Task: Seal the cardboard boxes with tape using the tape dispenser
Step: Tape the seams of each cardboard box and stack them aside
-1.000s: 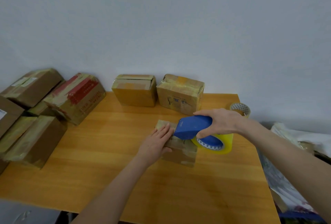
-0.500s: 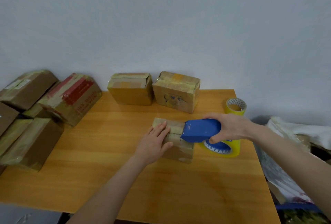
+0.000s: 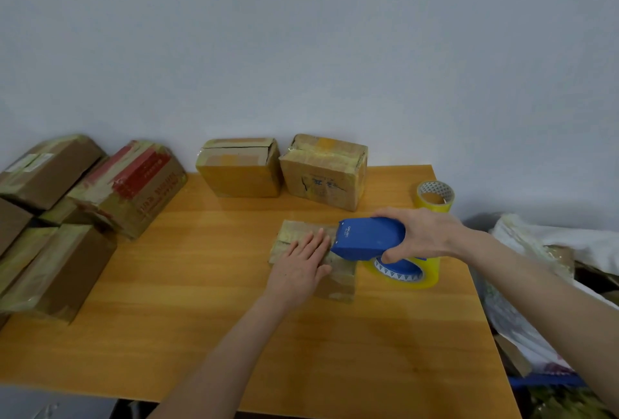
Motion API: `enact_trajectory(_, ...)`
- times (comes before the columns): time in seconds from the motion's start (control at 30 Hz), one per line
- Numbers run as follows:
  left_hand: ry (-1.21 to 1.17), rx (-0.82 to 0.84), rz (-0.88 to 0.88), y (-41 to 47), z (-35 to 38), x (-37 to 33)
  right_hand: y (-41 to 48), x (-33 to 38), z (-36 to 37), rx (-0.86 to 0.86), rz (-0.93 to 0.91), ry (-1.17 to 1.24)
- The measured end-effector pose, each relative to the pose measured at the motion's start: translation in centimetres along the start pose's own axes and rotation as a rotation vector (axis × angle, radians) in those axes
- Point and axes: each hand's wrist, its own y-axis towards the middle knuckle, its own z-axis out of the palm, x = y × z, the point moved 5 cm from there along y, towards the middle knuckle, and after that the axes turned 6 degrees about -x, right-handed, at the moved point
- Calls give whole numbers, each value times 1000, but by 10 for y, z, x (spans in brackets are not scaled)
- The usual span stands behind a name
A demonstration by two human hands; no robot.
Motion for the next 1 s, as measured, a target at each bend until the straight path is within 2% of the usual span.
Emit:
enact_trajectory(0.23, 33, 17, -9, -1, -4, 2, -7, -32, -2, 60, 30, 135)
enact_trajectory(0.37, 26, 42, -16, -2, -3, 2, -12, -38, 15, 106, 60, 106)
enact_trajectory(0.53, -37, 28, -10, -1, -8, 20, -8, -30, 23, 49, 37, 68)
enact_trajectory(0.67, -21, -19, -38, 0, -11, 1, -8, -28, 38, 57, 50, 58)
enact_trajectory(0.77, -72, -33, 33, 3, -9, -21, -9, -29, 40, 67, 55, 56)
enact_trajectory(1.0, -20, -16, 43, 6, 5, -14, -16, -44, 43, 73, 51, 270)
